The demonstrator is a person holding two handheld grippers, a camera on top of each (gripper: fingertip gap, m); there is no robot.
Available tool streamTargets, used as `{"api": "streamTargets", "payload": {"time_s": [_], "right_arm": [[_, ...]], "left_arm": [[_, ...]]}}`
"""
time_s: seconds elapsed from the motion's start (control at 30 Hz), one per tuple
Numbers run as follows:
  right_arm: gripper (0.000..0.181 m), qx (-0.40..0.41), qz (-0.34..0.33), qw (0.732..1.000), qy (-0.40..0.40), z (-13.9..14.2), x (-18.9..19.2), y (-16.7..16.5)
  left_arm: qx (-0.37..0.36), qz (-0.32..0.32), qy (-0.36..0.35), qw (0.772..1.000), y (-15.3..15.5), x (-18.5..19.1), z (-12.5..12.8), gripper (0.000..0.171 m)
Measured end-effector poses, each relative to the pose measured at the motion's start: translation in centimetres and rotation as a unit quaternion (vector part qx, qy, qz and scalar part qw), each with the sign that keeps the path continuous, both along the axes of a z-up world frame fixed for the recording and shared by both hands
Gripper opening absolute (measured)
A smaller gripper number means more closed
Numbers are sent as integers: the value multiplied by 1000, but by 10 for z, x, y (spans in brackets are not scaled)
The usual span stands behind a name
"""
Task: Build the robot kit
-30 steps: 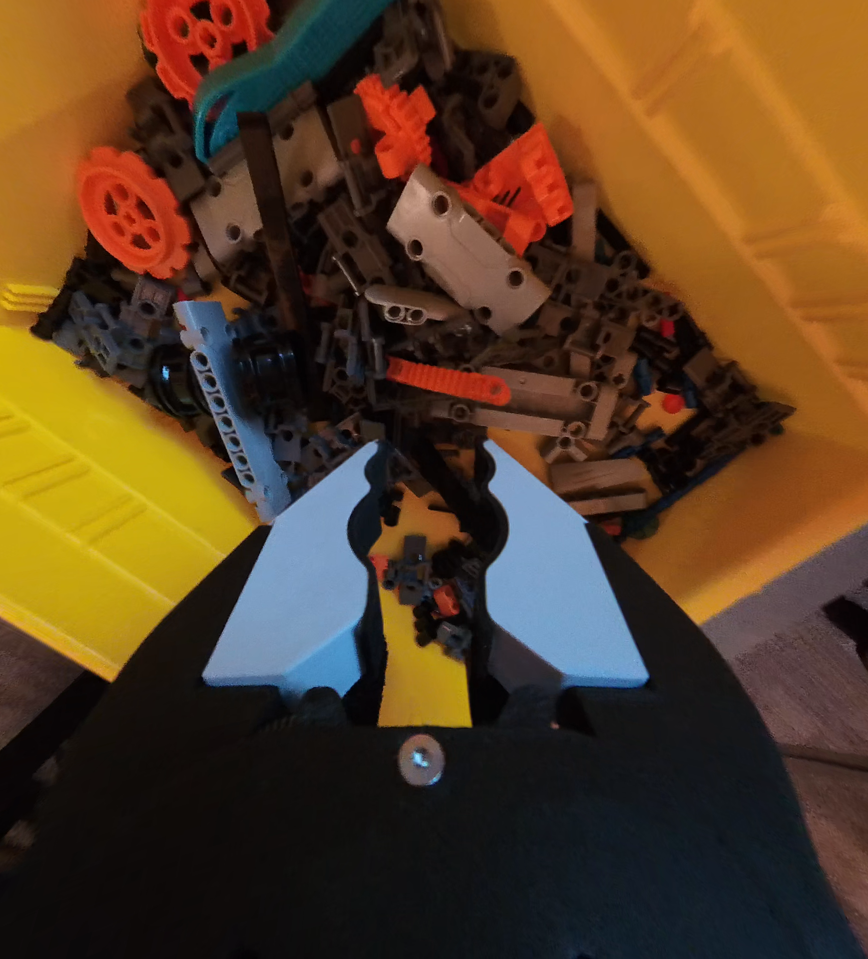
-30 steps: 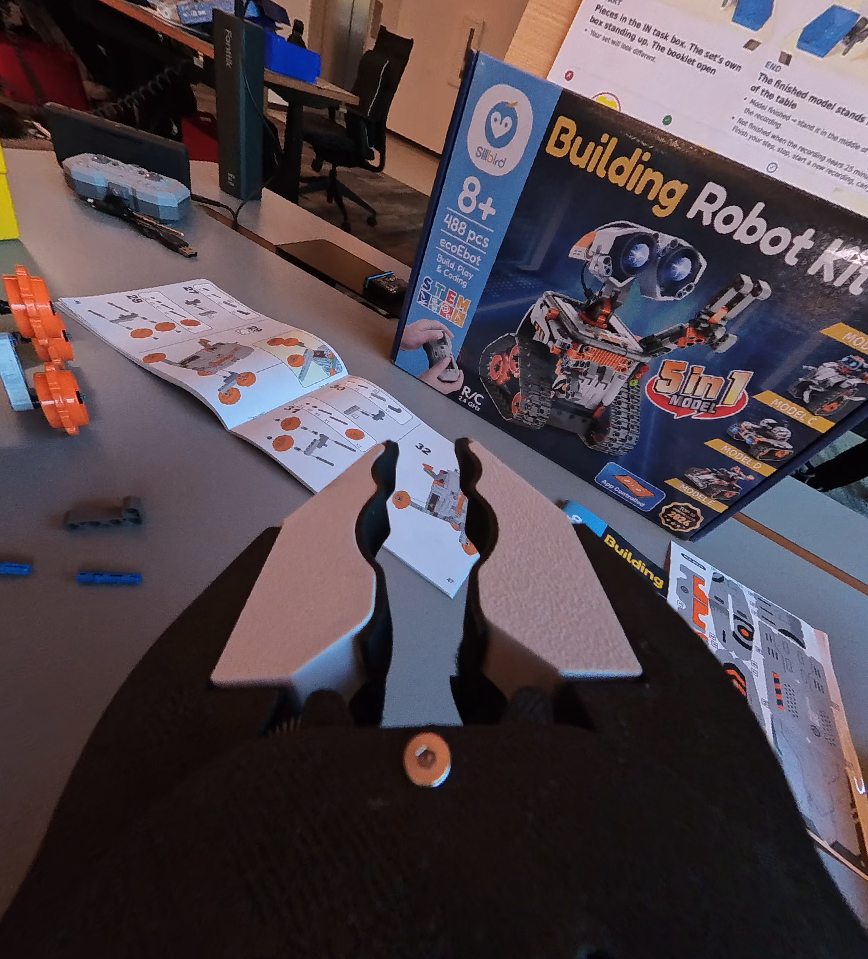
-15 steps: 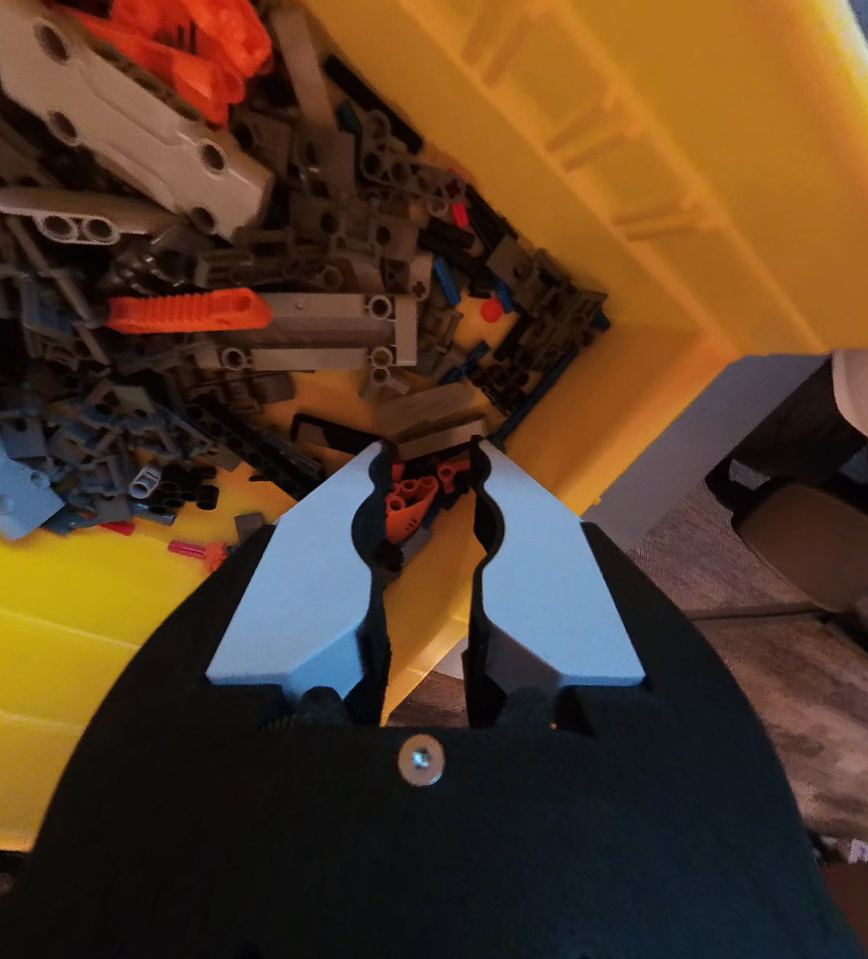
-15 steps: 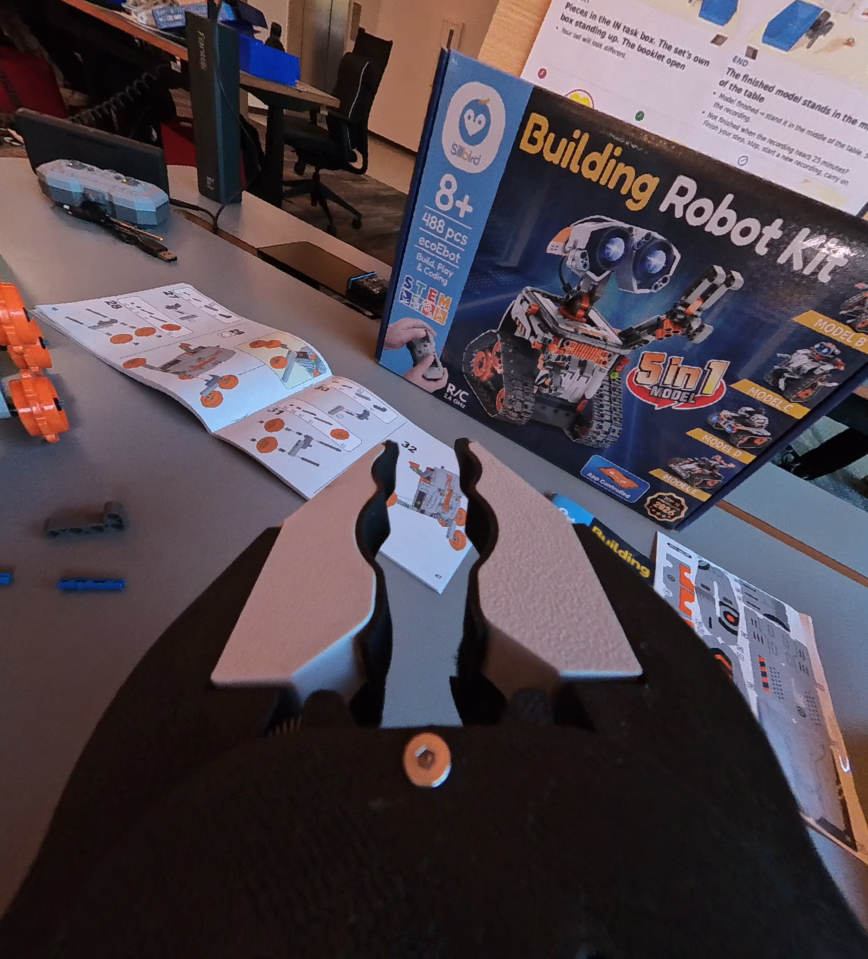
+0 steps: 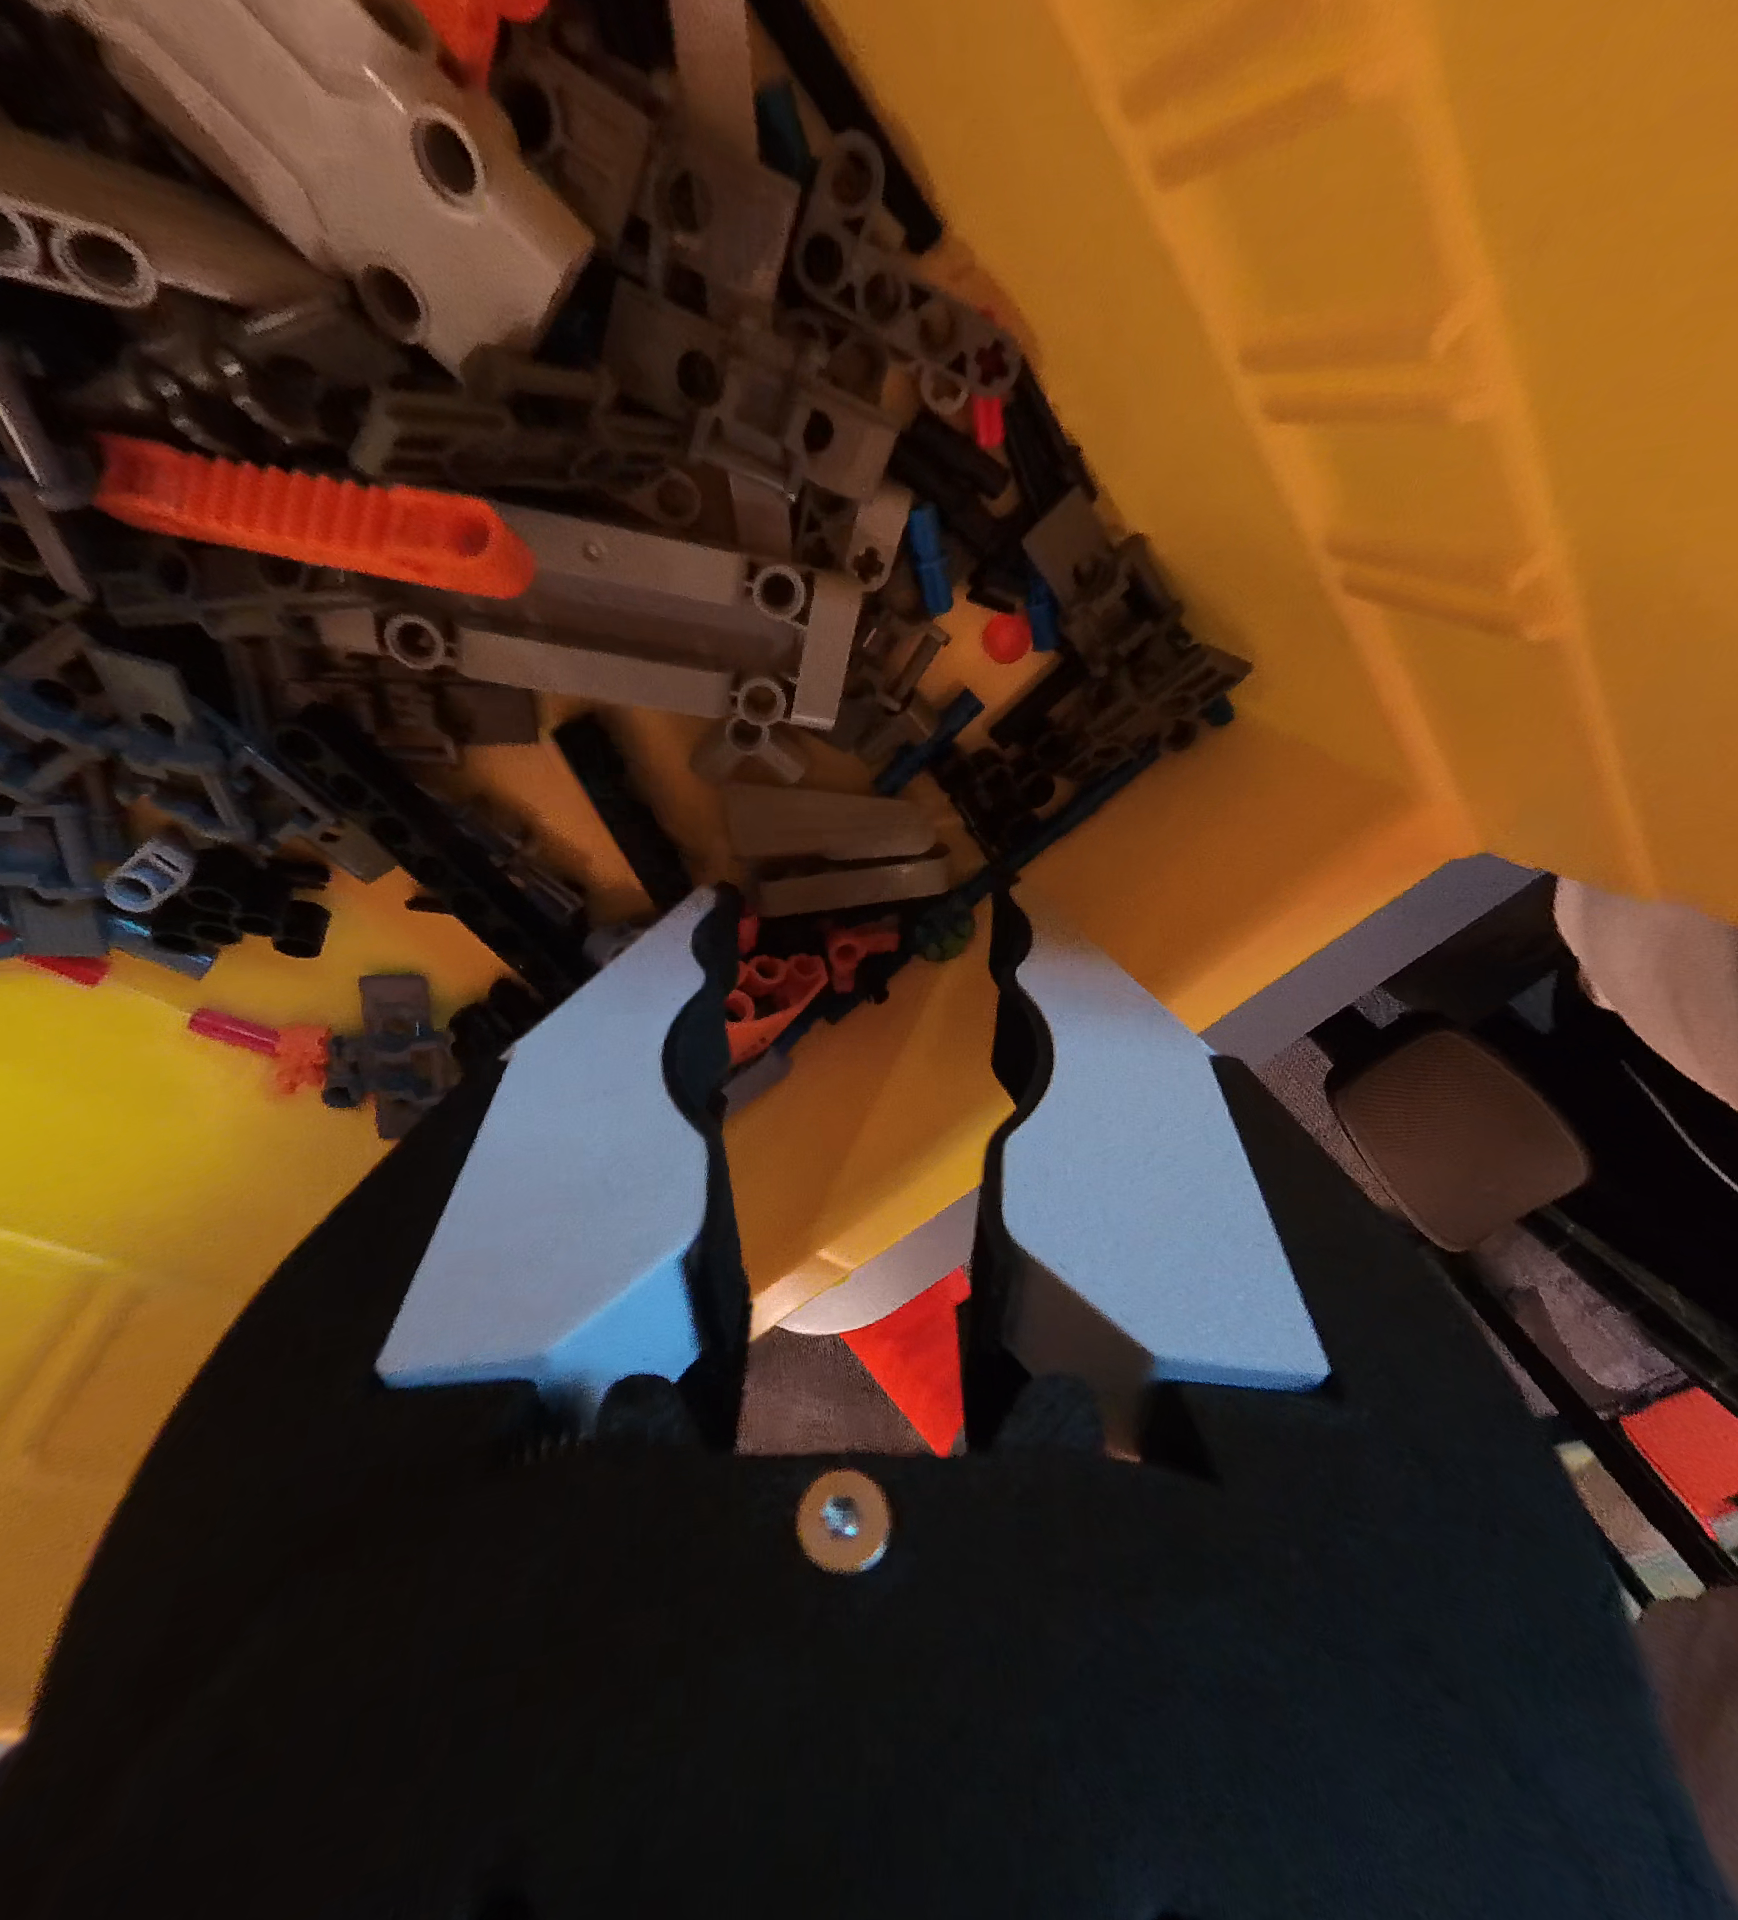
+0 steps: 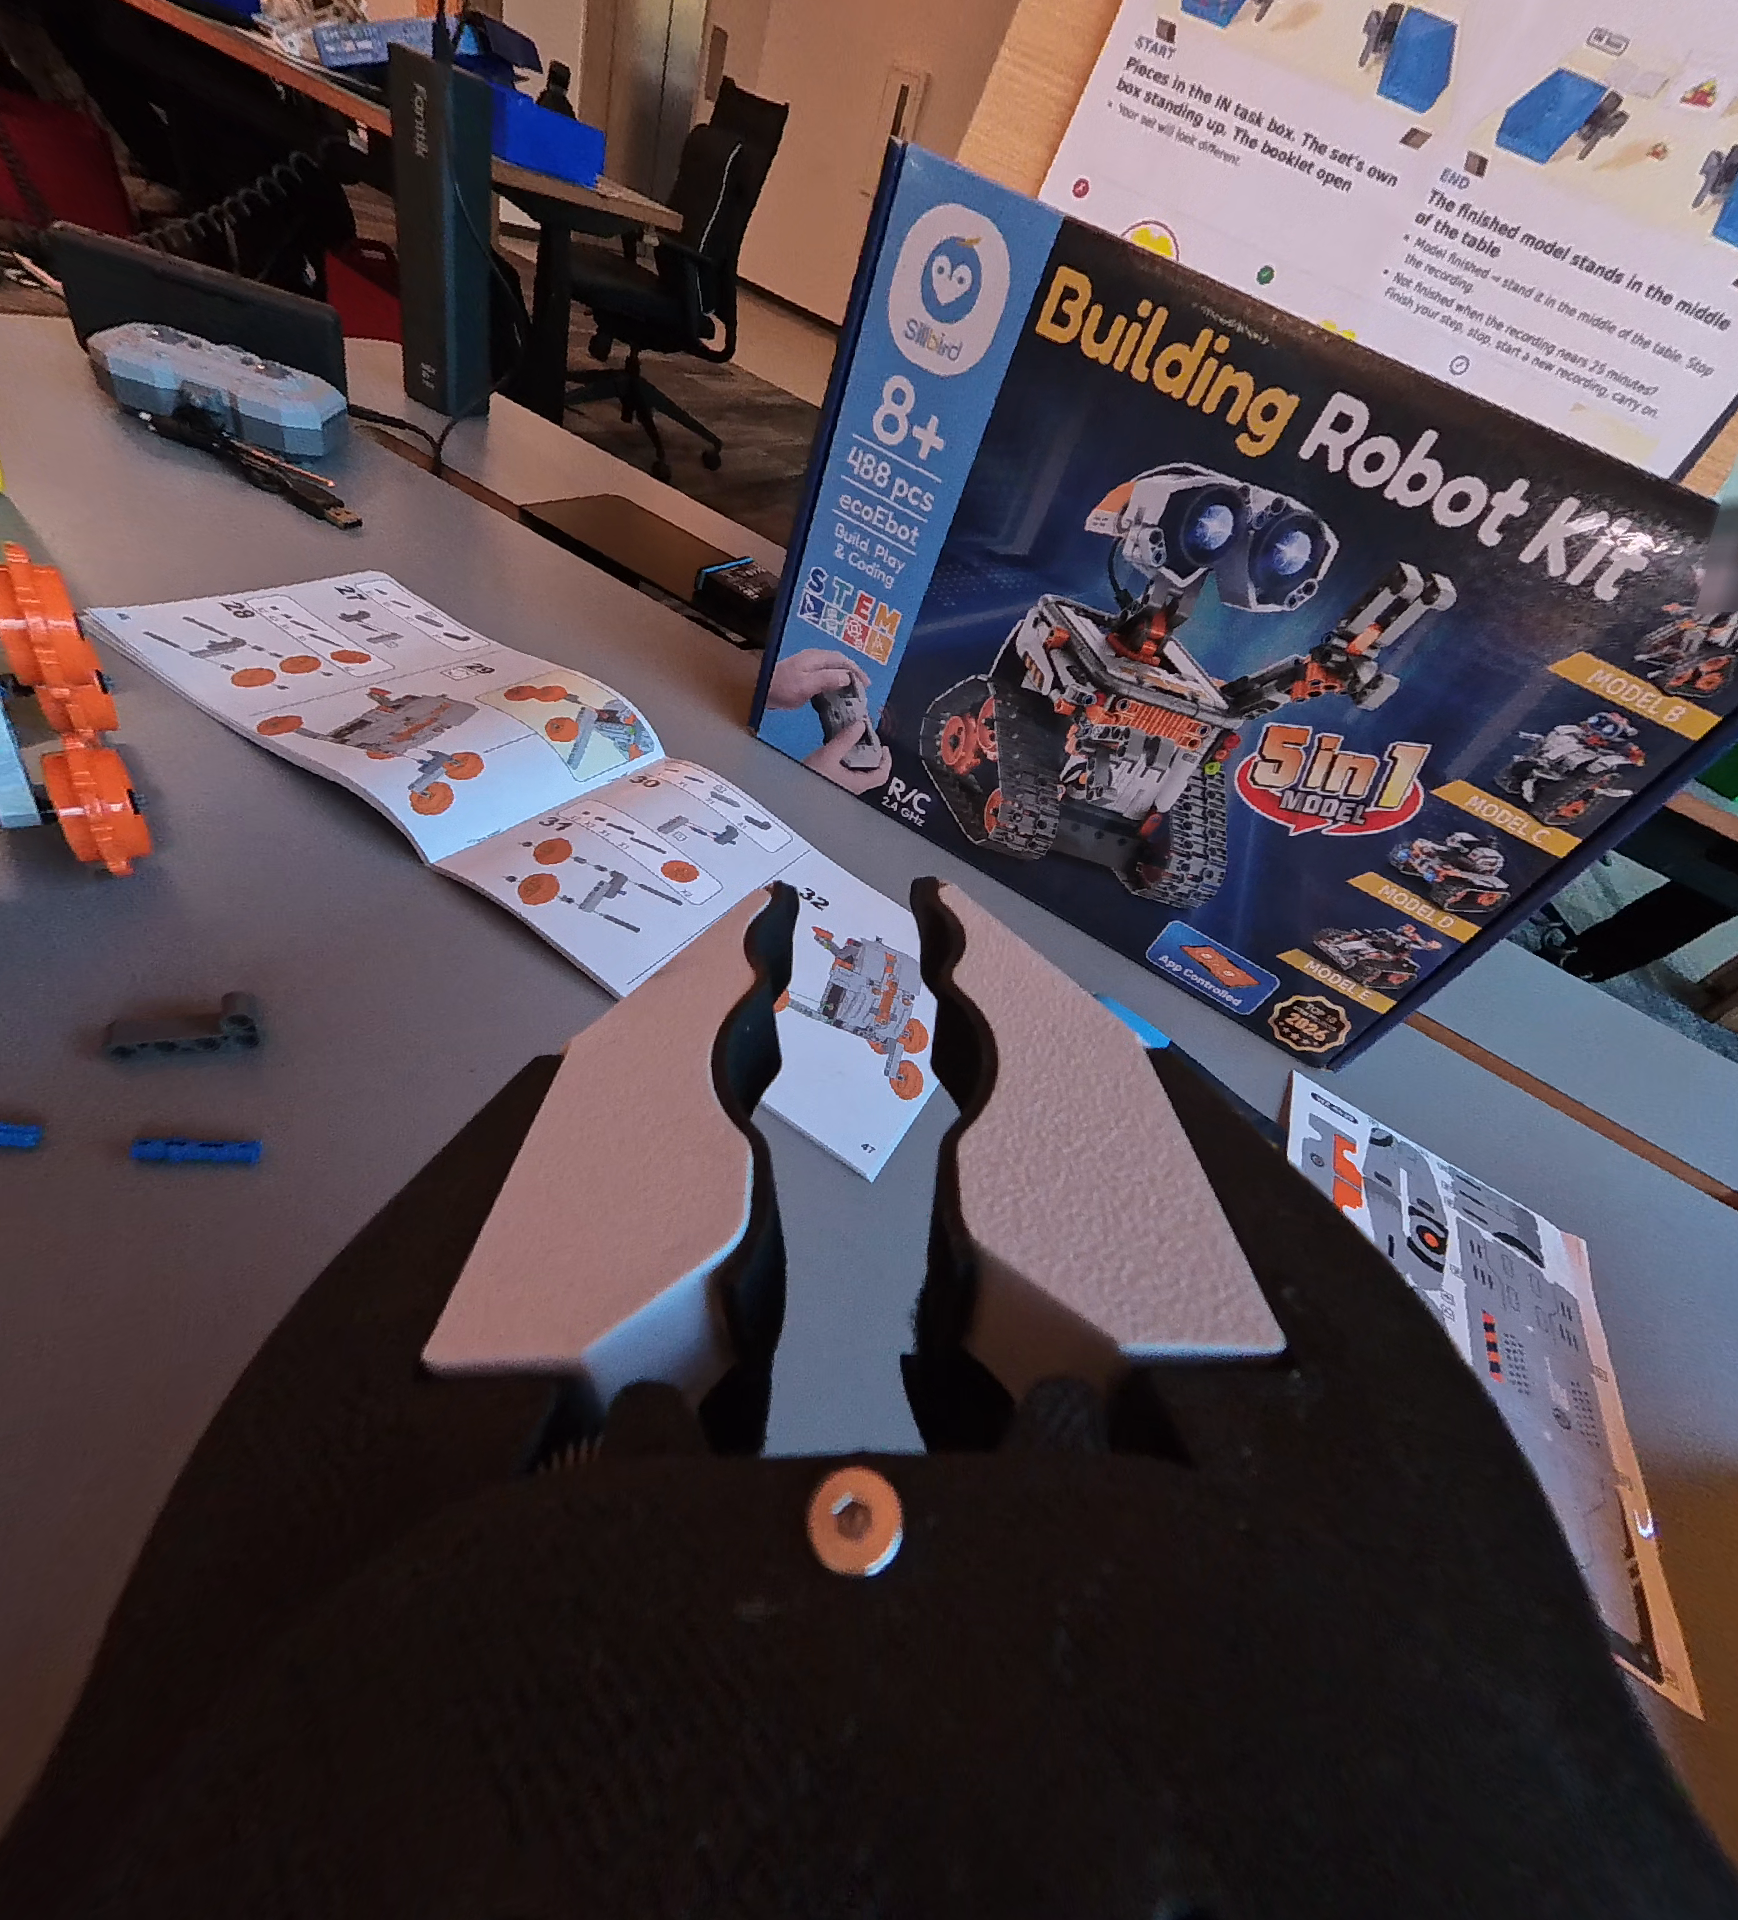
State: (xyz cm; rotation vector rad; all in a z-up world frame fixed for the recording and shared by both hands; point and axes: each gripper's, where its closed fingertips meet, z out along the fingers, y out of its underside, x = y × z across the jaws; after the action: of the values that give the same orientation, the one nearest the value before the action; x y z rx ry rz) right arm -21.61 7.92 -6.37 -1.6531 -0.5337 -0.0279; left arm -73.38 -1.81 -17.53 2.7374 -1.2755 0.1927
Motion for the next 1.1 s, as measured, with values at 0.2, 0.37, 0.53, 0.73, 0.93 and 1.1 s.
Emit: {"api": "streamTargets", "payload": {"time_s": [0.2, 0.37, 0.53, 0.73, 0.93, 1.1], "right_arm": [[24, 4, 8, 1000, -8, 2, -4, -3], [24, 12, 12, 1000, -23, 5, -6, -7], [23, 16, 17, 999, -23, 7, -5, -11], [24, 24, 32, 999, -4, 13, -10, -18], [24, 37, 58, 998, -10, 19, -28, -25], [26, 47, 148, 987, 38, 41, -77, -48]], "left_arm": [[14, 17, 27, 999, -4, -1, -7, 37], [25, 8, 53, 998, -2, -3, -8, 37], [65, -3, 67, 996, 8, -9, -4, 37], [206, 11, -13, 978, 24, 8, 45, 37], [454, -83, -179, 869, 17, 97, 136, 37], [516, -152, -232, 810, -8, 180, 161, 38]]}}
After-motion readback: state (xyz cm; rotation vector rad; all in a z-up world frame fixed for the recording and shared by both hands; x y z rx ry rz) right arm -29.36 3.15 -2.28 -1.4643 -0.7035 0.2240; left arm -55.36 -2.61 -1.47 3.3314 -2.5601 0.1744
